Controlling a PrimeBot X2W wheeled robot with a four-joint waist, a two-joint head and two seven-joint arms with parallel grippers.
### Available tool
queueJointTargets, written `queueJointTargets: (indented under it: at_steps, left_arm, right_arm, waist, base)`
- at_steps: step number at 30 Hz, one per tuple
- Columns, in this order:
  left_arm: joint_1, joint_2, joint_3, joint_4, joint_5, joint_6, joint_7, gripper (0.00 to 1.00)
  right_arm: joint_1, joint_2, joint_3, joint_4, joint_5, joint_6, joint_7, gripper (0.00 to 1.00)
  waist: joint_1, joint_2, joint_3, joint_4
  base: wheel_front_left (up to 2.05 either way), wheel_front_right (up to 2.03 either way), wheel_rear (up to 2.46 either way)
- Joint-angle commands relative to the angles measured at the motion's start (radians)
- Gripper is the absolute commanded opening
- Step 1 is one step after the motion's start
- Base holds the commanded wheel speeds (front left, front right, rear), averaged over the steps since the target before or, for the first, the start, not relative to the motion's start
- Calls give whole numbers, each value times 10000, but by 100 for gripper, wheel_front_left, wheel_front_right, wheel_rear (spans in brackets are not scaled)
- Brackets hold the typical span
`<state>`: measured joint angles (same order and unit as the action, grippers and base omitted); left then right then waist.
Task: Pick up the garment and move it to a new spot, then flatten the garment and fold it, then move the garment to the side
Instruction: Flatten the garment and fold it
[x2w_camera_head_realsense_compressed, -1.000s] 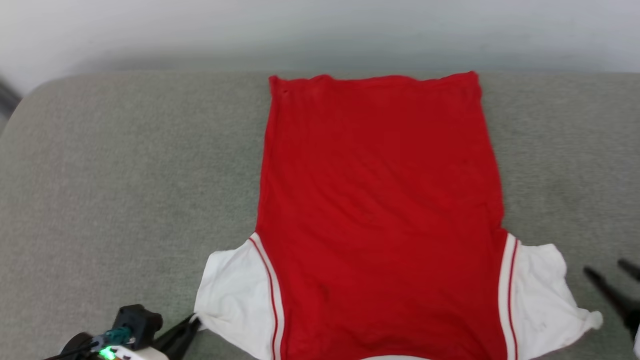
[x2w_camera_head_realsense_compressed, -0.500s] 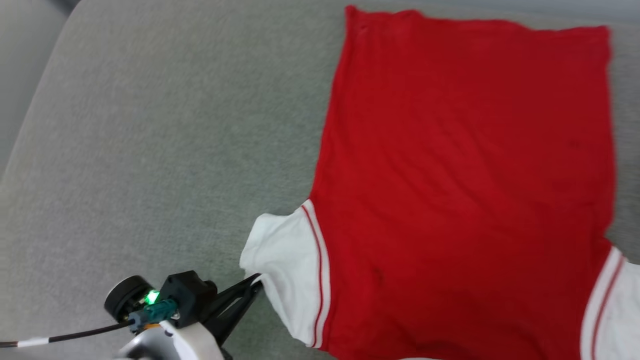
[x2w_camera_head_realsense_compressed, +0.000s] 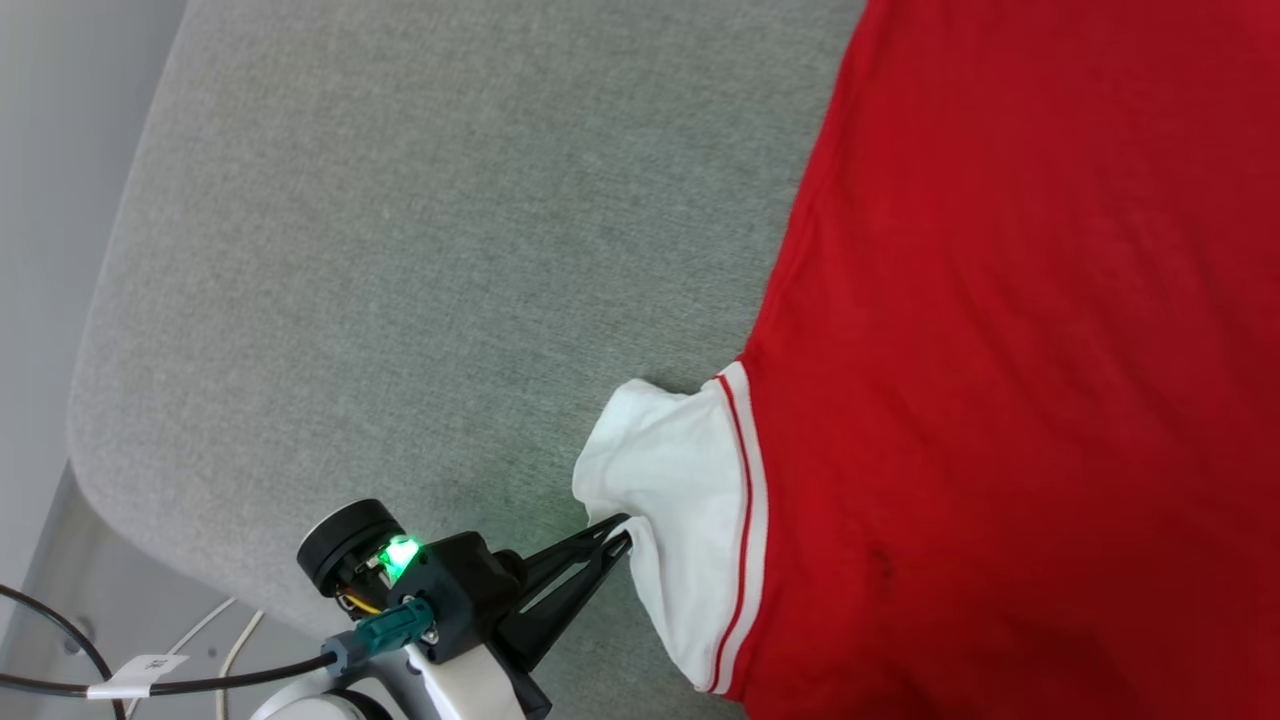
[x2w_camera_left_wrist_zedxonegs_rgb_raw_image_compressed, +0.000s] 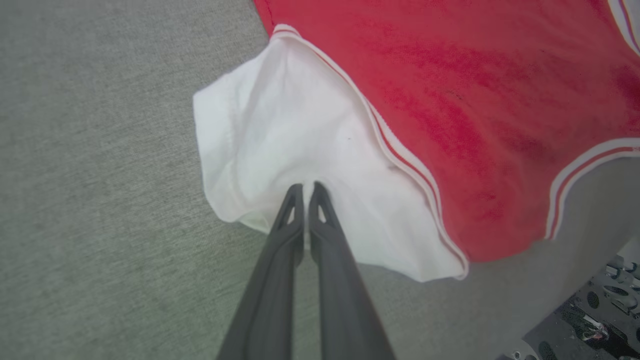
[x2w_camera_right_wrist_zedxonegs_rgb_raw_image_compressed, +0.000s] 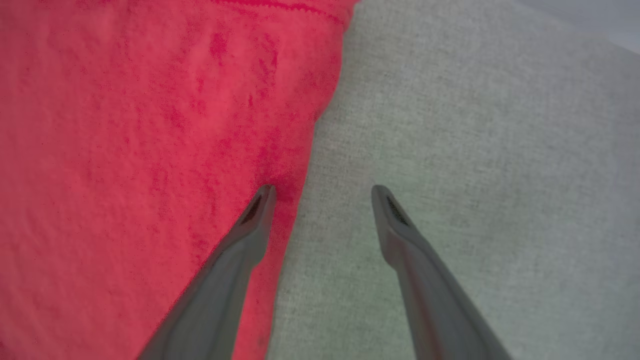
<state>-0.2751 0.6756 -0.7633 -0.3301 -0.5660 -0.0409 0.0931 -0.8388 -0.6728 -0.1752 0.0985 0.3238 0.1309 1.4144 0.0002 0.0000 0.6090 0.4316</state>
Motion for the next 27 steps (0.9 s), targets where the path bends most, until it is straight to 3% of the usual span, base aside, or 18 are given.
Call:
queueJointTargets:
  at_steps: [1, 10, 11, 12, 20, 27]
  left_arm:
    - [-168, -127, -5, 71, 68, -18, -100, 0]
    - [-277, -386, -134, 479, 33, -150, -383, 0]
    - [-292, -416, -159, 530, 10, -177, -411, 0]
    - [-309, -429, -162, 563, -6, -172, -448, 0]
    - [-286, -314, -41, 803, -70, -86, -541, 0]
    - [16, -16, 11, 811, 144, 263, -450, 0]
  right_arm:
    - [-363, 92, -145, 64, -192, -4, 102, 100]
    - [-709, 442, -74, 371, -859, -4, 293, 100]
    - [-580, 474, -72, 421, -888, -4, 383, 94]
    - [-475, 498, -20, 420, -878, -4, 437, 0]
    - [52, 558, -47, 355, -707, -4, 329, 0]
    - [949, 812, -26, 344, -259, -4, -132, 0]
  waist:
    - [-2, 0, 422, 410]
    - [-2, 0, 633, 586]
    - [-2, 0, 630, 597]
    - [-2, 0, 634, 598]
    - [-2, 0, 317, 346]
    - [-2, 0, -685, -382]
  base:
    - [0, 0, 0]
    - [0, 0, 0]
    - [0, 0, 0]
    - [0, 0, 0]
    - [0, 0, 0]
    - [0, 0, 0]
